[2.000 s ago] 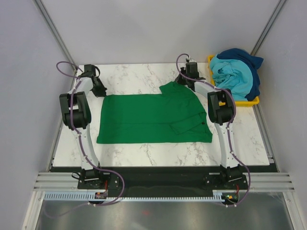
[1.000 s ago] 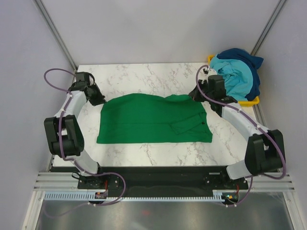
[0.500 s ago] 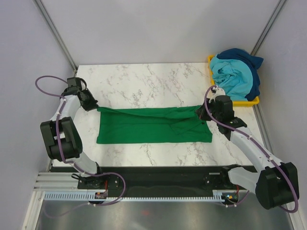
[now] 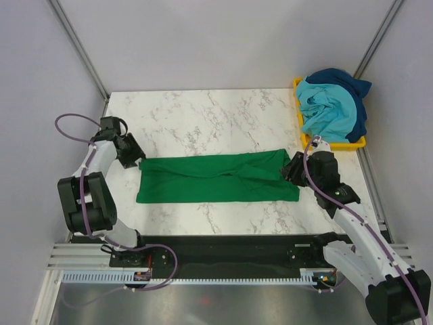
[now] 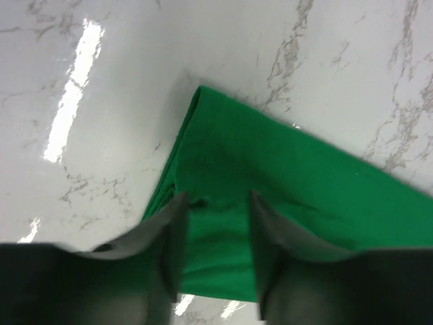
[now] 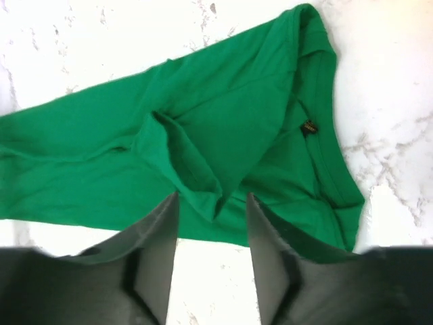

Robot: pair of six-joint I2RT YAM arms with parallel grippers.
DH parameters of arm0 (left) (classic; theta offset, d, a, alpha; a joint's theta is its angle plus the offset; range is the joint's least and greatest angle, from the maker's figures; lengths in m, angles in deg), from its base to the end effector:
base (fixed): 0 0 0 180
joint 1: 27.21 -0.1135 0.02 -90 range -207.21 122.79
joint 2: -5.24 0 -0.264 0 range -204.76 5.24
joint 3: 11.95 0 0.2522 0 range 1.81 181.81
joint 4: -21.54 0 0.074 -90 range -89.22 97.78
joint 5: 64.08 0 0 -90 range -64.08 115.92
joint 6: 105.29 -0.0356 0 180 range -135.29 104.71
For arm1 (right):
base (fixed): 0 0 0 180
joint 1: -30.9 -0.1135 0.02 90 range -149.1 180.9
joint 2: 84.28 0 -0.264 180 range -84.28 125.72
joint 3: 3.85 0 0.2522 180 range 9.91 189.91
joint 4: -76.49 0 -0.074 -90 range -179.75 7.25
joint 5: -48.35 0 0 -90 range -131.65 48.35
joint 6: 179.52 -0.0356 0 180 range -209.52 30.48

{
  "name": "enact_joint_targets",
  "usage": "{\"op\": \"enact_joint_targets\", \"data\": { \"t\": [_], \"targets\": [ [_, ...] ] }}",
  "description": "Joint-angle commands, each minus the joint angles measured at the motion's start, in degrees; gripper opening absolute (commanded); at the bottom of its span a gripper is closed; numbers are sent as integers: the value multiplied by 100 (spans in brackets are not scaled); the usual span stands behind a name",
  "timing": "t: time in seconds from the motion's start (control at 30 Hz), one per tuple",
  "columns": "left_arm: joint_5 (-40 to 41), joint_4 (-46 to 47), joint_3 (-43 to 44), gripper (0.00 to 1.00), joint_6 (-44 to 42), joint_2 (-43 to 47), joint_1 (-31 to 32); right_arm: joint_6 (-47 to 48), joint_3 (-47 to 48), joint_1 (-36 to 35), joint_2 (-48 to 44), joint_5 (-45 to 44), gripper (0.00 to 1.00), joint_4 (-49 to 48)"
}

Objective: Fold and stack the t-shirts
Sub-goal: Fold the tshirt

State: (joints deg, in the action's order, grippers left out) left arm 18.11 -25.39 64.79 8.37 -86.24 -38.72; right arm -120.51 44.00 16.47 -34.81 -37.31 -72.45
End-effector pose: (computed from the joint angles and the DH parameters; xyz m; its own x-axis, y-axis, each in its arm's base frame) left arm 0.3171 0.0596 0.2171 -0.7361 -0.5556 -0.3867 -0.4693 0.8305 -0.3000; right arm 0.1860 0.0506 0.2479 -0.6080 0.3737 -0.7005 0.0033 0.8835 0.4684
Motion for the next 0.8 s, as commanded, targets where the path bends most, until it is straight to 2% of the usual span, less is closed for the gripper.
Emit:
{"op": "enact_joint_targets", "data": {
  "t": [0.0,0.03,0.07,0.13,0.27,0.37,0.5,0.77],
  "targets": [
    [744,-330,-84,58,120,631,17,-469,-112,-7,-499,-283,56,870],
    [964,-348,-110,67,200,771,17,-627,-130,-15,-683,-398,74,1133],
    [1210,-357,-145,74,270,1042,17,-698,-148,-15,-763,-538,79,1231],
    [1352,-252,-163,75,437,1360,34,-795,-218,-15,-947,-592,83,1241],
    [1396,223,-304,72,359,1792,359,-848,-236,-15,-598,-452,83,723],
    [1519,197,-138,69,315,1494,903,-866,-87,-77,245,30,82,179],
    [1598,162,-67,66,525,722,1737,-909,273,-427,1657,-55,82,-428],
    [1055,276,-93,62,842,-703,1863,-813,1291,-560,3884,-767,83,-473]
  ]
}}
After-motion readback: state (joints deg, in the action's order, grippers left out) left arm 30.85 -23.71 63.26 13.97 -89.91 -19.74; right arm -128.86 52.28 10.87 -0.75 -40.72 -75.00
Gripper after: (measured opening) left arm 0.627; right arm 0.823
